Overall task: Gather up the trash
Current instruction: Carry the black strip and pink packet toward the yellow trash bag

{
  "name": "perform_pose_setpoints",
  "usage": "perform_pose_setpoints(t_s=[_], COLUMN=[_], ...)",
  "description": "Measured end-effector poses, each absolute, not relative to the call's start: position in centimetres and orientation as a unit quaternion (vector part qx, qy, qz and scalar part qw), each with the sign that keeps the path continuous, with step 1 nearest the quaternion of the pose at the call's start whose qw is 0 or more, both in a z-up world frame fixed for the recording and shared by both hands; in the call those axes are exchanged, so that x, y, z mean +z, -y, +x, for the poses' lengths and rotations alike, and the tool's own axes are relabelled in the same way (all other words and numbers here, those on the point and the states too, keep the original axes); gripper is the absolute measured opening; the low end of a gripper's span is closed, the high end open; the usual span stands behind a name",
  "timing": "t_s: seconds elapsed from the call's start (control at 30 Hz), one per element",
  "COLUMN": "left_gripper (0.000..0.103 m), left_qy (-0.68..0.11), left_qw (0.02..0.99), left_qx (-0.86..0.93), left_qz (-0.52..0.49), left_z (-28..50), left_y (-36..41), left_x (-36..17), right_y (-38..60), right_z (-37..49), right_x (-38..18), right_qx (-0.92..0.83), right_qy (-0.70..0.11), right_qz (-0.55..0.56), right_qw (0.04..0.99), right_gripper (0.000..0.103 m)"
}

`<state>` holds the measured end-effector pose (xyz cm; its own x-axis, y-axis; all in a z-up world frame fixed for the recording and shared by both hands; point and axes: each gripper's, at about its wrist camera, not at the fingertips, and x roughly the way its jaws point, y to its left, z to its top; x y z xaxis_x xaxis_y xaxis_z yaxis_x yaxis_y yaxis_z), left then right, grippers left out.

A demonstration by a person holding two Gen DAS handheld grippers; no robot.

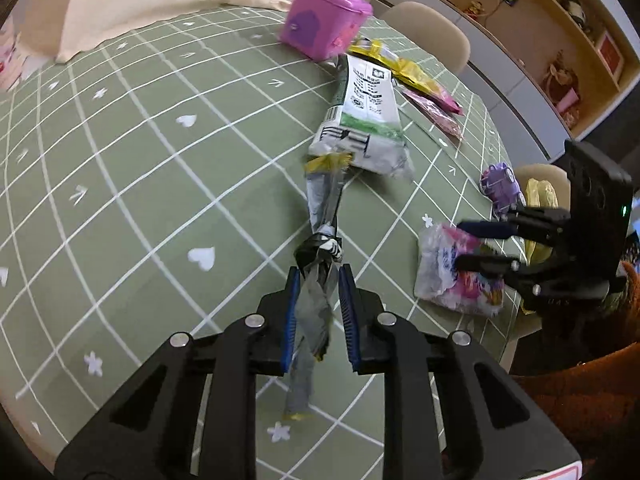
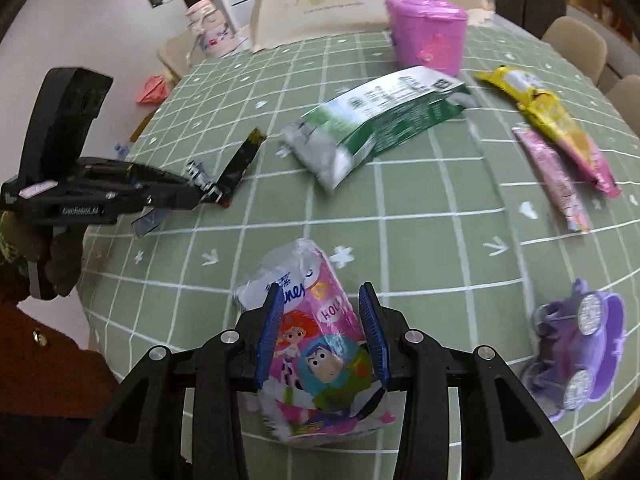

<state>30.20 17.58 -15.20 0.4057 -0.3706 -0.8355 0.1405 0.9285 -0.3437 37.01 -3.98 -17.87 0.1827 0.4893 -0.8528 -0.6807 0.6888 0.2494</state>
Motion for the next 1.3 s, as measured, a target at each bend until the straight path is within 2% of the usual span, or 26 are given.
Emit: perform_pose_setpoints(t_s=[0.03, 0.07, 0.13, 0.33, 0.43, 0.53, 0.57, 0.6, 0.7, 0.77, 1.1, 1.23, 1.3], left_gripper=[0.023, 0.033, 0.041, 0.048, 0.053, 0.053, 0.053, 0.053, 0.053, 0.053, 0.050, 0.031, 0.029], left_qy=[-0.520, -0.517, -0.509, -0.480, -0.473, -0.478, -0.483, -0.487, -0.496, -0.503, -0.532, -0.544, -0.542], left_qw=[0.832, 0.833, 0.836, 0.856, 0.860, 0.858, 0.856, 0.855, 0.856, 0.855, 0.838, 0.830, 0.831], left_qx=[-0.152, -0.153, -0.160, -0.166, -0.160, -0.154, -0.152, -0.150, -0.135, -0.121, -0.118, -0.123, -0.126], left_qz=[-0.117, -0.122, -0.128, -0.102, -0.108, -0.107, -0.104, -0.097, -0.058, -0.034, 0.012, 0.004, 0.006], left_z=[30.0, 30.0, 29.7, 28.7, 28.6, 28.7, 28.9, 29.1, 29.5, 30.1, 31.7, 32.0, 32.1], left_y=[-17.9, -18.1, -18.3, -19.5, -20.3, -20.3, -19.8, -19.2, -17.7, -16.7, -14.1, -13.9, -13.7], left_x=[-15.0, -14.9, -14.4, -11.5, -11.0, -11.4, -11.7, -12.1, -12.9, -13.6, -15.4, -16.0, -16.0], right_y=[3.9, 3.6, 3.5, 3.0, 2.0, 1.0, 0.9, 0.8, 1.0, 1.7, 7.1, 8.8, 9.5], right_z=[36.9, 36.7, 36.1, 35.4, 34.6, 33.7, 33.4, 33.2, 32.8, 32.8, 34.2, 34.2, 34.2], right_x=[-18.1, -18.4, -18.6, -18.6, -18.6, -18.7, -18.8, -18.7, -18.0, -17.1, -12.1, -11.3, -11.2], right_qx=[0.386, 0.389, 0.393, 0.384, 0.376, 0.366, 0.357, 0.348, 0.340, 0.333, 0.277, 0.254, 0.243], right_qy=[-0.514, -0.516, -0.511, -0.508, -0.499, -0.485, -0.480, -0.475, -0.474, -0.468, -0.448, -0.444, -0.443], right_qz=[-0.096, -0.100, -0.103, -0.101, -0.138, -0.176, -0.188, -0.199, -0.197, -0.187, -0.081, -0.065, -0.056], right_qw=[0.760, 0.756, 0.757, 0.764, 0.768, 0.774, 0.779, 0.783, 0.788, 0.797, 0.846, 0.857, 0.861], right_gripper=[0.037, 0.039, 0.045, 0.052, 0.055, 0.052, 0.044, 0.029, 0.012, 0.009, 0.009, 0.009, 0.009])
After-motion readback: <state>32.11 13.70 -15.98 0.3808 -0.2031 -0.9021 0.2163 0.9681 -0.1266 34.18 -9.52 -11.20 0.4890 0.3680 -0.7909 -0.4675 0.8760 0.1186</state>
